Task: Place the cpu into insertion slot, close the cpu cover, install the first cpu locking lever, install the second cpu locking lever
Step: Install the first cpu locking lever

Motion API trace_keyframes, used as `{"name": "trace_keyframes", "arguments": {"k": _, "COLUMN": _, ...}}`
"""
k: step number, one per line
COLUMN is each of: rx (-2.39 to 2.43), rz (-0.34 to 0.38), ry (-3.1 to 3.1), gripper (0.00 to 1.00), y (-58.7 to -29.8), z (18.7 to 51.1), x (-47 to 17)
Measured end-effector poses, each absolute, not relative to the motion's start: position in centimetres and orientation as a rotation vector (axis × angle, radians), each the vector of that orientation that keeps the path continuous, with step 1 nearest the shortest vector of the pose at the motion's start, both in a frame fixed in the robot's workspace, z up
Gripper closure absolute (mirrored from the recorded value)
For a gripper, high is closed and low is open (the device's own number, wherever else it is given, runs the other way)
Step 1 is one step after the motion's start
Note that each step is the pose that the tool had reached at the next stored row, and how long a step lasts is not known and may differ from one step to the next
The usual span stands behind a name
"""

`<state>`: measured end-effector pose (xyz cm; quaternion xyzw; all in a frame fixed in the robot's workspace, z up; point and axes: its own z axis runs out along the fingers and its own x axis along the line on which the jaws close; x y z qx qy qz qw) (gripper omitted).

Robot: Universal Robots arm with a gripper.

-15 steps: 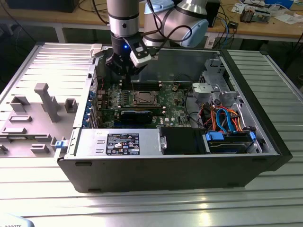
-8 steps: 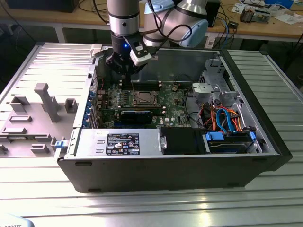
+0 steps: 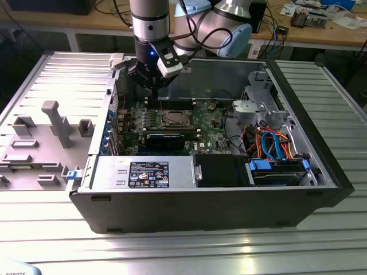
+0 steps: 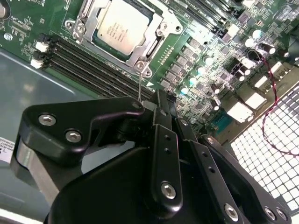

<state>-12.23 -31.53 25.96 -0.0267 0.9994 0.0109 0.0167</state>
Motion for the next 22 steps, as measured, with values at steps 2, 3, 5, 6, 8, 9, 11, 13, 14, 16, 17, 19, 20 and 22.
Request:
{"name": "trace_keyframes", "arguments": {"k": 2, "rx": -0.083, "rz": 0.034, "ry": 3.107, "gripper": 0.89, "y": -31.29, "z": 25.97, "x": -12.23}}
{"name": "trace_keyframes", "arguments": {"k": 3, "rx": -0.083, "rz": 0.034, "ry": 3.107, "gripper": 0.89, "y": -31.11, "z": 25.97, "x": -12.24}}
{"name": "trace_keyframes", "arguments": {"k": 5, "rx": -0.083, "rz": 0.034, "ry": 3.107, "gripper": 0.89, "y": -31.03, "z": 25.97, "x": -12.14}}
{"name": "trace_keyframes", "arguments": {"k": 6, "rx": -0.083, "rz": 0.034, "ry": 3.107, "gripper": 0.89, "y": -31.03, "z": 25.97, "x": -11.95}}
{"name": "trace_keyframes", "arguments": {"k": 8, "rx": -0.083, "rz": 0.034, "ry": 3.107, "gripper": 0.89, "y": -31.03, "z": 25.97, "x": -11.74}}
{"name": "trace_keyframes", "arguments": {"k": 9, "rx": -0.083, "rz": 0.034, "ry": 3.107, "gripper": 0.89, "y": -31.03, "z": 25.97, "x": -11.71}}
{"name": "trace_keyframes", "arguments": {"k": 11, "rx": -0.083, "rz": 0.034, "ry": 3.107, "gripper": 0.89, "y": -31.03, "z": 25.97, "x": -11.69}}
{"name": "trace_keyframes", "arguments": {"k": 13, "rx": -0.083, "rz": 0.034, "ry": 3.107, "gripper": 0.89, "y": -31.03, "z": 25.97, "x": -11.67}}
{"name": "trace_keyframes", "arguments": {"k": 14, "rx": -0.083, "rz": 0.034, "ry": 3.107, "gripper": 0.89, "y": -31.03, "z": 25.97, "x": -11.67}}
{"name": "trace_keyframes", "arguments": {"k": 16, "rx": -0.083, "rz": 0.034, "ry": 3.107, "gripper": 0.89, "y": -31.03, "z": 25.97, "x": -11.67}}
{"name": "trace_keyframes", "arguments": {"k": 17, "rx": -0.083, "rz": 0.034, "ry": 3.107, "gripper": 0.89, "y": -31.03, "z": 25.97, "x": -11.67}}
{"name": "trace_keyframes", "arguments": {"k": 19, "rx": -0.083, "rz": 0.034, "ry": 3.107, "gripper": 0.89, "y": -31.03, "z": 25.97, "x": -11.67}}
{"name": "trace_keyframes", "arguments": {"k": 20, "rx": -0.083, "rz": 0.034, "ry": 3.107, "gripper": 0.89, "y": -31.03, "z": 25.97, "x": -11.67}}
{"name": "trace_keyframes", "arguments": {"k": 22, "rx": -0.083, "rz": 0.034, "ry": 3.107, "gripper": 0.89, "y": -31.03, "z": 25.96, "x": -11.59}}
